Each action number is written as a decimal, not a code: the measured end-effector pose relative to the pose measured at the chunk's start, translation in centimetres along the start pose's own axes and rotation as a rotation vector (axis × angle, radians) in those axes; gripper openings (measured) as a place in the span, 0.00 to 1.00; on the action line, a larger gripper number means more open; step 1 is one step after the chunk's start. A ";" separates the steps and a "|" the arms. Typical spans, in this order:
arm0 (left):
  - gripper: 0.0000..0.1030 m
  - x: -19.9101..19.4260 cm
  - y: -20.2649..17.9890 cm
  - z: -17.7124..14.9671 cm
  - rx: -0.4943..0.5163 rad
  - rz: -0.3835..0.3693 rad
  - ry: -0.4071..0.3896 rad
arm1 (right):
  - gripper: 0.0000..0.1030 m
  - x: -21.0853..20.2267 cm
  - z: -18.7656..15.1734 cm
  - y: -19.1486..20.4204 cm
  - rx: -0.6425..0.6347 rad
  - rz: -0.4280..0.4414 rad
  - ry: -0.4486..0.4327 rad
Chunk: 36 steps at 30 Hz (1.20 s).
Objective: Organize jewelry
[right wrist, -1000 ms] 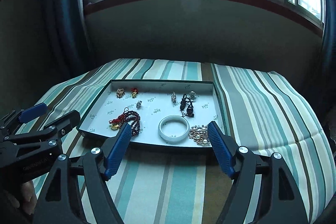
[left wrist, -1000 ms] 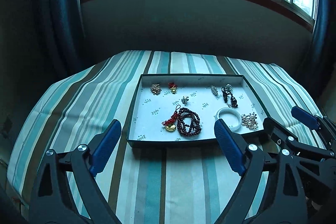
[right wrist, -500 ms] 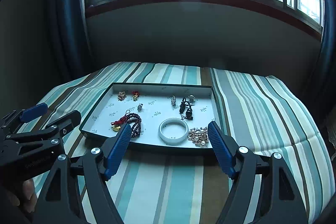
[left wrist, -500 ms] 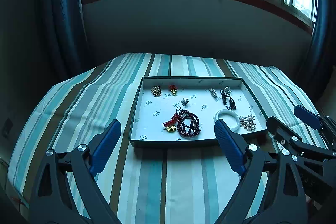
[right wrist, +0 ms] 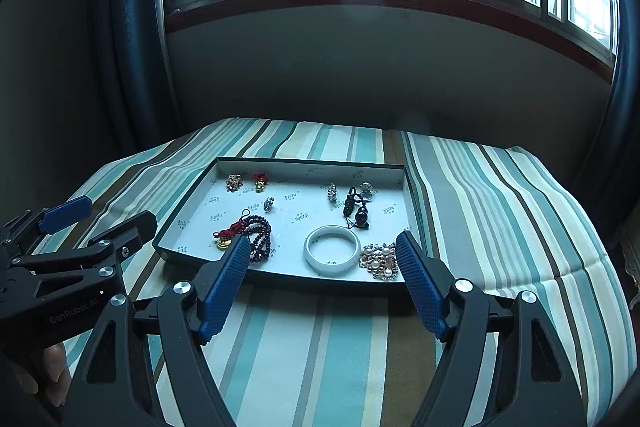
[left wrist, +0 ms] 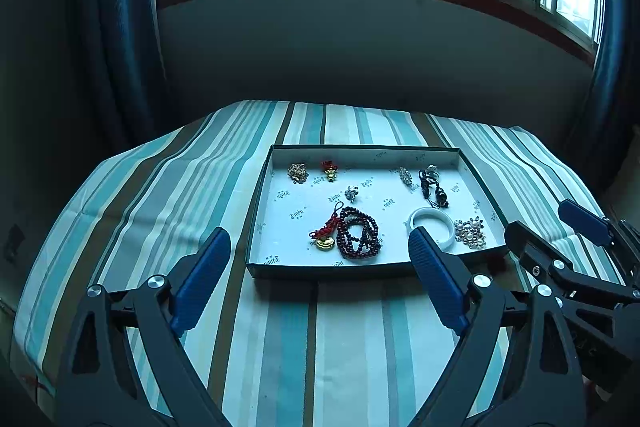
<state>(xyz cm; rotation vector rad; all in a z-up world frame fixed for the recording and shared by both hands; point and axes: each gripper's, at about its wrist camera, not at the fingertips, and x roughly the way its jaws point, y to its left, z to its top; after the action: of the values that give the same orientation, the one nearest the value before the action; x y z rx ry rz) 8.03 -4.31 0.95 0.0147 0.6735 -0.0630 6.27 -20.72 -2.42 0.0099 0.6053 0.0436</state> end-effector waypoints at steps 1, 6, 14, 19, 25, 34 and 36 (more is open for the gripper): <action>0.88 0.0 0.0 0.0 0.000 0.001 0.000 | 0.72 0.0 0.0 0.0 -0.001 0.000 0.001; 0.88 -0.1 0.0 0.0 0.002 0.000 -0.001 | 0.72 0.0 0.0 0.0 -0.001 0.001 0.001; 0.88 -0.2 -0.1 -0.1 0.001 0.001 -0.001 | 0.72 0.1 0.0 -0.1 -0.001 0.000 0.000; 0.89 -0.4 -0.3 -0.2 -0.002 -0.002 -0.002 | 0.72 0.1 -0.1 -0.1 -0.001 0.000 0.000; 0.92 -0.6 -0.5 -0.1 0.010 0.020 -0.006 | 0.72 0.1 -0.2 -0.1 -0.001 0.000 -0.001; 0.96 -0.5 0.0 0.0 -0.016 0.015 -0.006 | 0.72 0.0 -0.4 -0.1 -0.001 0.000 0.002; 0.97 -0.4 0.2 0.0 -0.020 0.001 -0.005 | 0.72 0.0 -0.5 -0.1 0.000 0.000 0.003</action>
<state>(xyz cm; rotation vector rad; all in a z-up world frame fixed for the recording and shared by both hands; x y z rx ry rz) 7.75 -4.07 1.23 -0.0048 0.6692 -0.0555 6.03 -20.85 -2.81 0.0095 0.6084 0.0442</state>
